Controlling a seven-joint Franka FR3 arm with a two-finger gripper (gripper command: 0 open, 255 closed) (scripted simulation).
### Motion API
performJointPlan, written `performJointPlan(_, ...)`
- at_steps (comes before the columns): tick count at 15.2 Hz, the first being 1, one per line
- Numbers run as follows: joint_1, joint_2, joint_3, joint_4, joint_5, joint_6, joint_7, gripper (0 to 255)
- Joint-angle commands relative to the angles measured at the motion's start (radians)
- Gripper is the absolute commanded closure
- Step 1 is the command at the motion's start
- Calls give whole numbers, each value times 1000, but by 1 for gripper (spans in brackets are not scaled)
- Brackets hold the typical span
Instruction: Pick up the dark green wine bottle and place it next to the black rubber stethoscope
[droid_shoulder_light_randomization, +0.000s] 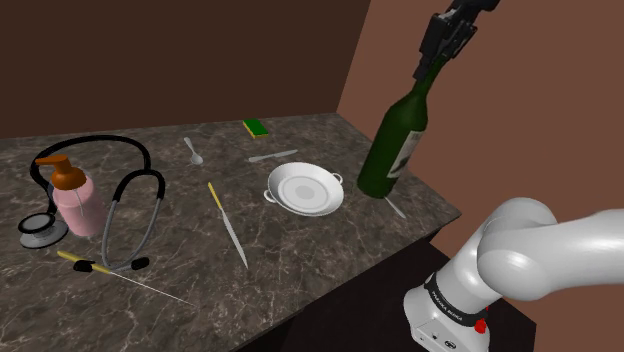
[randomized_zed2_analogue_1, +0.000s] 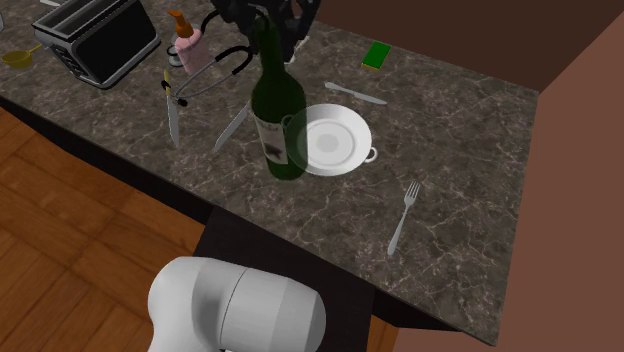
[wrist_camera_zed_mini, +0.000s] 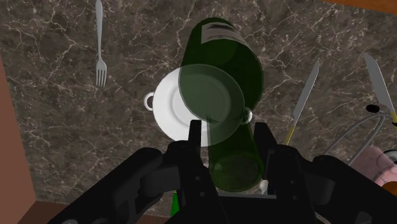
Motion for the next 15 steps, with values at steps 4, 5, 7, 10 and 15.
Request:
performJointPlan(4,-1,44,-1,105,-1,-61,0,255)
performJointPlan(5,-1,52,-1,125,-2,-73,0,255)
performJointPlan(7,-2,69,-1,167,-2,-97,0,255)
performJointPlan(10,-2,97,-1,231,-3,-134,1,255)
performJointPlan(15,-3,146,-1,345,-4,-199,2,255)
